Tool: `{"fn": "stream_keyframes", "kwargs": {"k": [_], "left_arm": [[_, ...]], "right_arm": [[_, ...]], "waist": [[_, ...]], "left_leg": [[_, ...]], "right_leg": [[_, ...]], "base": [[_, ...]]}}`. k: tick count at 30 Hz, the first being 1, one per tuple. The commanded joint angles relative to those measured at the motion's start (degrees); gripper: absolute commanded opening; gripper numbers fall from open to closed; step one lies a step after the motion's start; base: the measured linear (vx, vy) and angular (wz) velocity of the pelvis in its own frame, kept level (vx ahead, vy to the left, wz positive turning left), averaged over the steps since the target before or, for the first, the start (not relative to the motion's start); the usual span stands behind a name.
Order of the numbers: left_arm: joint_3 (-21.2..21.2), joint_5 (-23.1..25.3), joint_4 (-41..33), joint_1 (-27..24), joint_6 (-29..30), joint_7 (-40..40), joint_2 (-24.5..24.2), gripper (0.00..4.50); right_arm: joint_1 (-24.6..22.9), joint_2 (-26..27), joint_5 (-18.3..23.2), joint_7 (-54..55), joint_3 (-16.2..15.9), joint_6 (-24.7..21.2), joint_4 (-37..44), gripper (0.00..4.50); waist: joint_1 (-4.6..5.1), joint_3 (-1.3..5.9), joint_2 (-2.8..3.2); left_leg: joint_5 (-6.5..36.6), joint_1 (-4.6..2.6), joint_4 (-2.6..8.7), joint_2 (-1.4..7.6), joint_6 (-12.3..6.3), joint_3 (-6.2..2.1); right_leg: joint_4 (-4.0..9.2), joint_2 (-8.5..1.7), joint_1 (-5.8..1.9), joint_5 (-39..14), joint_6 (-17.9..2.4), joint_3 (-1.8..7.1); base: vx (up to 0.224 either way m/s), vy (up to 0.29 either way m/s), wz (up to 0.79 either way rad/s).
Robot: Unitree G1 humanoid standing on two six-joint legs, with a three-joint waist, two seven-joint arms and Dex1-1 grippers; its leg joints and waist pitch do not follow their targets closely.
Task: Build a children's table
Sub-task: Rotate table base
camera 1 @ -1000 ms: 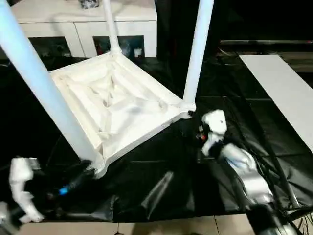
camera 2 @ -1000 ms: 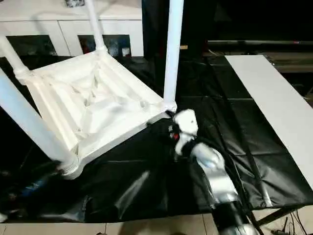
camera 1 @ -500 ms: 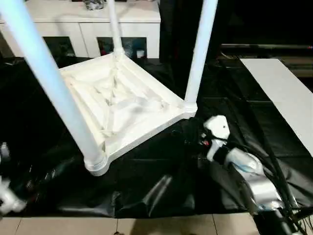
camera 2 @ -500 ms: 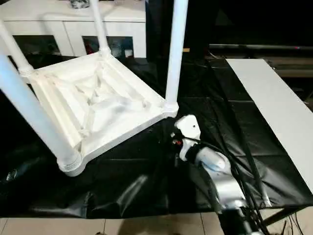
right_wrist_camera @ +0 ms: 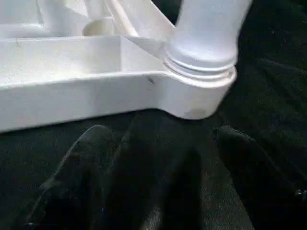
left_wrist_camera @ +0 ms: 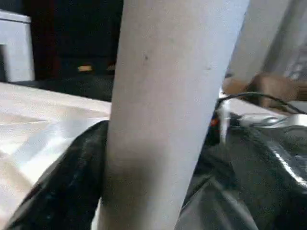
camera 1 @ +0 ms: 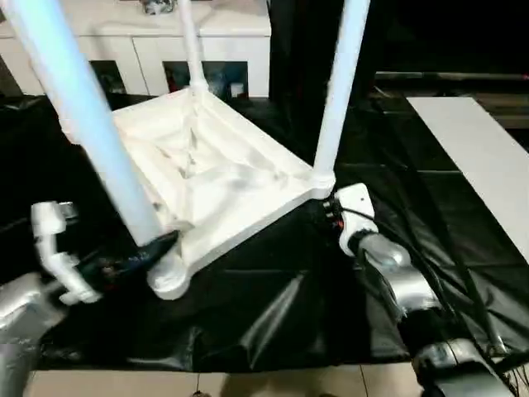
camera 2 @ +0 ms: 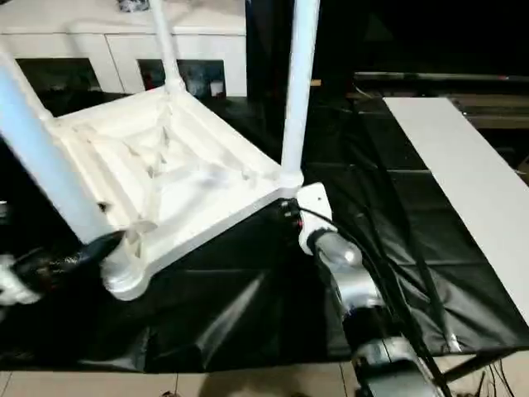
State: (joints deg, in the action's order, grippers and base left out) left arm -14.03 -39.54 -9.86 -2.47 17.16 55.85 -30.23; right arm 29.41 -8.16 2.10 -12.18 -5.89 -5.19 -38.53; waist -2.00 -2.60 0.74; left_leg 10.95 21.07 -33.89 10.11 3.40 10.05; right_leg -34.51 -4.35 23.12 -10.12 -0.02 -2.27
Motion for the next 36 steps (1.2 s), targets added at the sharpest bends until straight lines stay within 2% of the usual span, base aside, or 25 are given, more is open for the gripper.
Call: {"fn": "stream_keyframes", "kwargs": {"k": [1, 2, 4, 5, 7, 8, 10, 11, 14, 15, 17, 19, 22, 23, 24, 25, 26, 27, 28, 30, 32, 33, 36], "left_arm": [[2.23, 0.89, -1.18, 1.56, 0.22, -0.18, 0.49, 4.36], [3.82, 0.81, -1.96, 2.72, 0.82, -0.37, 1.16, 4.44], [7.45, 0.48, -5.00, 4.73, 2.50, -1.05, 2.48, 4.48], [7.45, 0.48, -5.00, 4.73, 2.50, -1.05, 2.48, 4.48], [11.66, -0.64, -8.39, 7.17, 5.23, -2.35, 5.04, 4.48], [11.72, -0.65, -8.43, 7.21, 5.27, -2.37, 5.08, 4.48], [16.57, 0.28, -9.87, 9.87, 5.64, -3.14, 8.48, 4.48], [16.65, 0.31, -9.87, 9.91, 5.64, -3.16, 8.54, 4.48], [19.12, 1.79, -9.38, 11.53, 5.07, -3.99, 10.68, 4.48], [21.70, 5.57, -7.14, 13.72, 2.84, -5.92, 13.62, 4.48], [22.21, 6.30, -6.06, 14.35, 2.30, -6.17, 14.52, 4.48], [23.83, 13.64, 0.65, 18.06, -2.77, -9.74, 16.70, 4.48], [24.93, 20.37, 7.12, 21.76, -7.01, -14.27, 17.20, 4.48], [24.98, 22.39, 10.05, 23.45, -8.79, -15.90, 17.24, 4.48], [24.98, 22.39, 10.05, 23.45, -8.79, -15.90, 17.24, 4.48], [25.14, 24.71, 12.74, 25.07, -10.48, -17.72, 17.08, 4.48], [24.98, 26.17, 15.20, 26.63, -11.24, -19.01, 16.94, 4.48], [25.14, 28.62, 17.69, 28.11, -12.55, -20.74, 16.63, 4.48], [25.14, 29.99, 19.28, 29.08, -12.58, -22.21, 16.48, 4.48], [25.00, 32.32, 22.07, 30.62, -12.55, -25.28, 16.75, 4.48], [25.09, 33.74, 23.72, 31.49, -12.37, -27.08, 17.07, 4.48], [25.06, 33.81, 24.33, 31.66, -12.47, -27.29, 17.46, 4.48], [24.90, 32.21, 24.20, 31.13, -13.21, -25.63, 18.80, 4.48]], "right_arm": [[1.15, 0.37, 0.08, 0.37, 0.84, 0.94, -2.01, 3.79], [2.34, 0.83, -0.19, 0.77, 0.83, 1.73, -4.08, 3.79], [4.08, 1.91, -0.37, 1.11, 0.71, 2.79, -7.17, 3.79], [4.08, 1.91, -0.37, 1.11, 0.71, 2.79, -7.17, 3.79], [5.28, 3.43, -0.06, 0.45, 0.89, 3.90, -9.19, 3.79], [5.30, 3.45, -0.06, 0.43, 0.89, 3.92, -9.20, 3.79], [5.51, 5.02, 0.18, -1.55, 0.33, 4.94, -9.19, 3.79], [5.51, 5.04, 0.19, -1.60, 0.32, 4.95, -9.18, 3.79], [5.57, 5.81, 0.43, -2.93, -0.05, 5.68, -9.34, 3.79], [5.41, 6.57, 0.32, -4.80, -0.83, 6.67, -9.43, 3.79], [5.24, 6.73, 0.25, -5.23, -1.01, 6.84, -9.25, 3.79], [4.47, 7.16, 0.09, -5.83, -1.21, 7.19, -8.01, 3.79], [3.91, 7.51, 0.29, -6.82, -1.29, 7.60, -6.97, 3.79], [3.76, 7.57, 0.25, -6.89, -1.37, 7.65, -6.59, 3.79], [3.76, 7.57, 0.25, -6.89, -1.37, 7.65, -6.59, 3.79], [3.64, 7.58, 0.24, -6.92, -1.39, 7.62, -6.24, 3.79], [3.53, 7.37, 0.00, -6.55, -1.26, 7.69, -5.96, 3.79], [3.35, 7.16, -0.01, -6.81, -0.99, 7.74, -5.60, 3.79], [3.04, 6.96, 0.35, -7.59, -0.75, 7.65, -5.02, 3.79], [2.18, 6.50, 0.66, -8.63, -0.51, 7.42, -3.61, 3.79], [1.42, 6.12, 0.74, -9.11, -0.46, 7.35, -2.46, 3.79], [1.07, 5.96, 0.68, -9.22, -0.38, 7.42, -1.97, 3.79], [0.44, 5.34, 0.40, -7.95, 0.33, 7.67, -0.96, 3.79]], "waist": [[0.08, 3.24, 0.81], [0.18, 3.23, 0.62], [0.11, 3.29, 0.77], [0.04, 3.20, 0.77], [0.04, 3.38, 0.68], [0.00, 3.37, 0.57], [0.02, 3.43, 0.56], [0.06, 3.42, 0.42], [0.35, 3.45, 0.31], [0.59, 3.35, 0.43], [0.93, 3.26, 0.09], [1.19, 3.22, 0.19], [1.48, 3.15, 0.11], [1.50, 3.18, 0.47], [1.58, 3.05, 0.32], [1.54, 3.22, 0.28], [1.46, 3.18, 0.71], [1.45, 3.17, 0.71], [1.40, 3.25, 0.62], [1.42, 3.23, 0.52], [1.24, 3.27, 0.50], [1.14, 3.36, 0.48], [1.05, 3.49, 0.65]], "left_leg": [[14.10, -0.82, 4.40, 2.09, 0.87, -0.39], [13.96, -0.68, 4.40, 2.08, 0.75, -0.39], [14.59, -1.03, 4.26, 2.15, 1.04, -0.29], [14.82, -0.89, 4.33, 2.20, 1.07, -0.36], [13.94, -0.91, 4.20, 2.26, 0.98, -0.28], [13.09, -0.74, 4.16, 2.26, 0.77, -0.29], [12.13, -0.65, 4.04, 2.17, 0.60, -0.27], [11.94, -0.56, 3.98, 2.18, 0.42, -0.25], [11.10, -0.16, 3.96, 2.03, 0.05, -0.33], [12.31, -0.41, 3.77, 2.11, -0.01, -0.26], [13.26, -0.09, 3.88, 2.06, -0.08, -0.33], [14.46, -0.38, 3.83, 2.04, -0.30, -0.39], [16.29, -0.31, 3.94, 2.05, 0.25, -0.63], [16.60, -0.24, 4.04, 2.09, 0.45, -0.80], [17.21, -0.31, 4.04, 2.00, 0.30, -0.71], [17.29, -0.41, 3.94, 2.03, 0.52, -0.78], [17.27, -0.51, 3.97, 2.05, 0.58, -0.83], [17.99, -0.71, 3.95, 1.96, 0.51, -0.78], [18.07, -0.65, 3.94, 1.96, 0.49, -0.86], [17.48, -0.15, 4.12, 2.05, 0.43, -1.04], [17.27, -0.40, 3.94, 2.13, 0.23, -0.93], [16.43, -0.23, 4.01, 2.13, 0.16, -1.03], [15.62, -0.17, 3.89, 2.11, -0.18, -0.90]], "right_leg": [[3.09, -2.43, -2.24, -8.23, -12.29, 2.07], [3.05, -2.45, -2.43, -8.19, -12.47, 2.08], [3.05, -2.53, -2.22, -9.00, -12.91, 2.08], [3.08, -2.56, -2.36, -9.32, -12.97, 2.07], [2.92, -2.58, -2.43, -8.35, -13.10, 2.09], [2.81, -2.61, -2.59, -7.50, -13.34, 2.08], [2.79, -2.58, -2.75, -6.69, -13.33, 2.05], [2.77, -2.57, -2.85, -6.48, -13.36, 2.05], [2.79, -2.68, -3.19, -6.87, -13.02, 2.00], [3.17, -2.67, -2.95, -8.49, -12.89, 2.05], [3.34, -2.74, -3.13, -10.94, -12.45, 2.05], [3.89, -2.66, -2.80, -13.81, -11.59, 2.05], [4.15, -2.78, -2.75, -17.83, -10.13, 1.93], [4.15, -2.85, -2.77, -18.51, -9.75, 1.87], [4.50, -2.69, -2.49, -19.41, -9.49, 1.84], [4.31, -2.88, -2.57, -19.43, -9.74, 1.86], [4.33, -2.81, -2.39, -19.00, -9.92, 1.85], [4.58, -2.54, -2.19, -19.02, -9.70, 1.75], [4.42, -2.64, -2.37, -18.73, -9.72, 1.75], [4.18, -2.88, -2.73, -17.98, -10.19, 1.67], [4.26, -2.90, -2.44, -17.62, -10.22, 1.78], [4.18, -3.02, -2.72, -17.42, -10.63, 1.69], [4.18, -2.97, -2.65, -15.67, -11.61, 1.68]], "base": [[0.000, 0.000, 0.00], [0.000, 0.000, 0.00], [0.000, 0.000, 0.00], [0.000, 0.000, 0.00], [0.000, 0.000, 0.00], [0.000, 0.000, 0.00], [0.000, 0.000, 0.00], [0.000, 0.000, 0.00], [0.000, 0.000, 0.00], [0.000, 0.000, 0.00], [0.000, 0.000, 0.00], [0.000, 0.000, 0.00], [0.000, 0.000, 0.00], [0.000, 0.000, 0.00], [0.000, 0.000, 0.00], [0.000, 0.000, 0.00], [0.000, 0.000, 0.00], [0.000, 0.000, 0.00], [0.000, 0.000, 0.00], [0.000, 0.000, 0.00], [0.000, 0.000, 0.00], [0.000, 0.000, 0.00], [0.000, 0.000, 0.00]]}}
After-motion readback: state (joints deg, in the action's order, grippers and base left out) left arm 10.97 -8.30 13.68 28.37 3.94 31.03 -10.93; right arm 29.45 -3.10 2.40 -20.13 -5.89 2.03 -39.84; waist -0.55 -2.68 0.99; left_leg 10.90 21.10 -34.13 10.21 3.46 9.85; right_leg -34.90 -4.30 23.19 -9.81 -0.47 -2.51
